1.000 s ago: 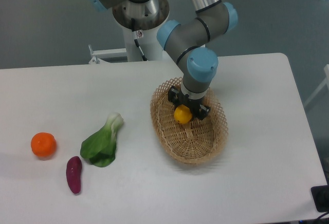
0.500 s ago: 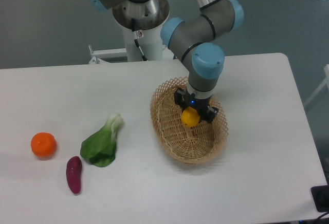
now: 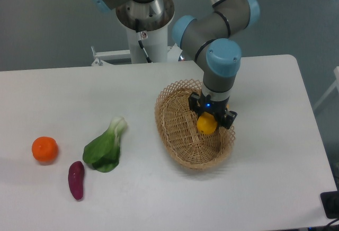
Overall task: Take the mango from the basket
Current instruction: 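Lift the held mango up and out over the basket rim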
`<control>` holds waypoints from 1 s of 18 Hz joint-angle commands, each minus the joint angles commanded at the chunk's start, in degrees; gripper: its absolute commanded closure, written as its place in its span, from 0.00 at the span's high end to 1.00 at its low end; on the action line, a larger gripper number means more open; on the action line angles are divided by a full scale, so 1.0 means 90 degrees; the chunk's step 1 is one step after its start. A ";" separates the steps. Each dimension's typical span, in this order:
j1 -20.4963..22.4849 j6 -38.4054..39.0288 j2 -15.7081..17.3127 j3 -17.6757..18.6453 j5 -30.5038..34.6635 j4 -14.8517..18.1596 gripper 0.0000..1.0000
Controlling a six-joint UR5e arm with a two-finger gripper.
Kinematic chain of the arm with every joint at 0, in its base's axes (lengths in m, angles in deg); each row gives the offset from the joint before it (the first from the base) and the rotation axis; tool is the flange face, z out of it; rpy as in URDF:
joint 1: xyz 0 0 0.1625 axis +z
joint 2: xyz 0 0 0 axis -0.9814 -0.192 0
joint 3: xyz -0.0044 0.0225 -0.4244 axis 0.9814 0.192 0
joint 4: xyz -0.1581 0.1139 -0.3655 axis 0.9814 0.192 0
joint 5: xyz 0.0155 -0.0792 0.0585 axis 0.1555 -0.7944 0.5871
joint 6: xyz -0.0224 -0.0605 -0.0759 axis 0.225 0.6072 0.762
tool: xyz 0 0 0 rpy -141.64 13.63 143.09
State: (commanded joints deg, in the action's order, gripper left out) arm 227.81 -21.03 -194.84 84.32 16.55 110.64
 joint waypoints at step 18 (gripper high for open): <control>0.0156 -0.0770 -0.0400 -0.0839 0.0526 -0.0020 0.45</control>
State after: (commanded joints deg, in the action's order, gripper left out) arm 229.22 -27.96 -198.44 76.77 21.29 110.46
